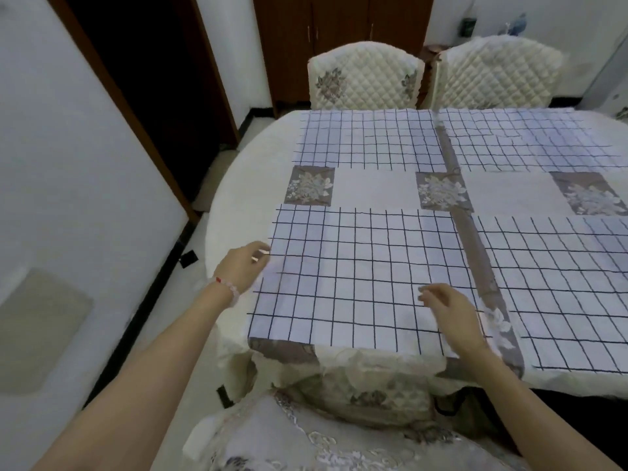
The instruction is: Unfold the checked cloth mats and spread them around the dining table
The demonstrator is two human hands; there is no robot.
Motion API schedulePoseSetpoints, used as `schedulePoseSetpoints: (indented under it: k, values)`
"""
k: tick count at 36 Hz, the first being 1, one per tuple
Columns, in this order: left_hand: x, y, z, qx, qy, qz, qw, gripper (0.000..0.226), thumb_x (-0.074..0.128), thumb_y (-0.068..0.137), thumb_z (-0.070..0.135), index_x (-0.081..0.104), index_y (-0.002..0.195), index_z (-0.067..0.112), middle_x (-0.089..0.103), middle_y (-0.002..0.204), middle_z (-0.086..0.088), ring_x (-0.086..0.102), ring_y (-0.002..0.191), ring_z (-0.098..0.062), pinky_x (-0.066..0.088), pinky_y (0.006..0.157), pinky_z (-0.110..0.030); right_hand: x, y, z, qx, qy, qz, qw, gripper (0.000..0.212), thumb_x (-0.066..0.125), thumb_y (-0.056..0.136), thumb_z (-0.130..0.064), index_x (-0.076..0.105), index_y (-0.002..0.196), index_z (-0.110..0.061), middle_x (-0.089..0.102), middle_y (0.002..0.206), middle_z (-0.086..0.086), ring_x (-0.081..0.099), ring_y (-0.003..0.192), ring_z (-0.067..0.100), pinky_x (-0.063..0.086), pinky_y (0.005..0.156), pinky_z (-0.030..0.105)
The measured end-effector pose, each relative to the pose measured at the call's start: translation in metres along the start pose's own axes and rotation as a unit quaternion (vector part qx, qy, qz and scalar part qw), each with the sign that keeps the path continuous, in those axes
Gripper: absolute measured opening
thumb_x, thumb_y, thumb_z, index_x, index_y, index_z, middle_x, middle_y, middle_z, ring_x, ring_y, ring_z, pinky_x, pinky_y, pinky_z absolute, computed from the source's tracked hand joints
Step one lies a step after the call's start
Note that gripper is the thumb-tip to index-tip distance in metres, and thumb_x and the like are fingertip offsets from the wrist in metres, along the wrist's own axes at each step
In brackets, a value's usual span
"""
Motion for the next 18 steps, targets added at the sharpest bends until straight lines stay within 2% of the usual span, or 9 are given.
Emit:
schedulePoseSetpoints:
  k: [3,5,8,11,13,16,18]
  values:
    - [-0.021,-0.045,-0.007,-0.029,-0.098,0.073,0.992,0.014,0.05,0.093,0.013,0.062,0.1,0.016,0.068,0.093,-0.007,0.065,0.083,-0.022,0.045,0.064,-0.022,0.024,-0.001,-0.038,-0.013,0.06,-0.068,0.996,0.016,0.051,0.094,-0.019,0.065,0.094,-0.013,0.069,0.086,0.003,0.064,0.087,0.019,0.05,0.079,0.028]
    - [-0.032,-0.082,-0.012,-0.046,-0.15,0.125,0.98,0.013,0.051,0.093,0.01,0.063,0.096,0.012,0.067,0.085,-0.008,0.064,0.075,-0.018,0.044,0.062,-0.017,0.044,-0.008,-0.06,-0.023,0.086,-0.122,0.989,0.019,0.05,0.094,-0.016,0.066,0.094,-0.006,0.068,0.082,0.008,0.063,0.08,0.02,0.048,0.069,0.021]
    - [-0.04,-0.143,-0.029,-0.096,-0.205,0.194,0.954,0.014,0.05,0.094,0.01,0.063,0.09,0.012,0.065,0.077,-0.006,0.061,0.068,-0.014,0.048,0.064,-0.017,0.077,-0.028,-0.086,-0.046,0.093,-0.205,0.973,0.02,0.05,0.094,-0.017,0.068,0.091,-0.009,0.068,0.08,0.008,0.063,0.077,0.019,0.049,0.069,0.024]
    - [-0.041,-0.209,-0.048,-0.157,-0.254,0.273,0.915,0.017,0.05,0.093,0.011,0.064,0.086,0.017,0.066,0.076,-0.005,0.062,0.068,-0.016,0.049,0.069,-0.025,0.116,-0.057,-0.109,-0.065,0.088,-0.288,0.951,0.021,0.049,0.093,-0.018,0.068,0.086,-0.012,0.068,0.076,0.006,0.063,0.073,0.018,0.05,0.069,0.026]
    - [-0.036,-0.255,-0.06,-0.197,-0.283,0.32,0.883,0.019,0.05,0.094,0.011,0.063,0.083,0.019,0.065,0.076,-0.005,0.061,0.07,-0.017,0.049,0.071,-0.028,0.142,-0.084,-0.126,-0.078,0.083,-0.343,0.932,0.022,0.048,0.093,-0.016,0.069,0.087,-0.009,0.066,0.073,0.005,0.061,0.069,0.016,0.049,0.064,0.021]
    - [-0.014,-0.322,-0.078,-0.271,-0.324,0.387,0.82,0.015,0.05,0.094,0.012,0.064,0.088,0.013,0.065,0.08,-0.007,0.061,0.073,-0.017,0.049,0.071,-0.028,0.175,-0.136,-0.151,-0.107,0.084,-0.426,0.894,0.023,0.045,0.095,-0.01,0.065,0.088,-0.003,0.06,0.067,0.004,0.056,0.062,0.012,0.045,0.051,0.01]
    - [0.01,-0.363,-0.091,-0.319,-0.346,0.413,0.78,0.015,0.05,0.095,0.013,0.064,0.093,0.009,0.064,0.081,-0.008,0.061,0.076,-0.019,0.048,0.07,-0.027,0.195,-0.176,-0.163,-0.137,0.068,-0.49,0.858,0.022,0.043,0.096,-0.01,0.063,0.092,-0.002,0.057,0.067,0.003,0.055,0.058,0.006,0.043,0.05,0.008]
Point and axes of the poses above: each hand's wrist, its own y-axis towards the middle knuckle, its own x-axis out of the palm, z = x × y, the point moved 1 cm from there along y, towards the middle knuckle
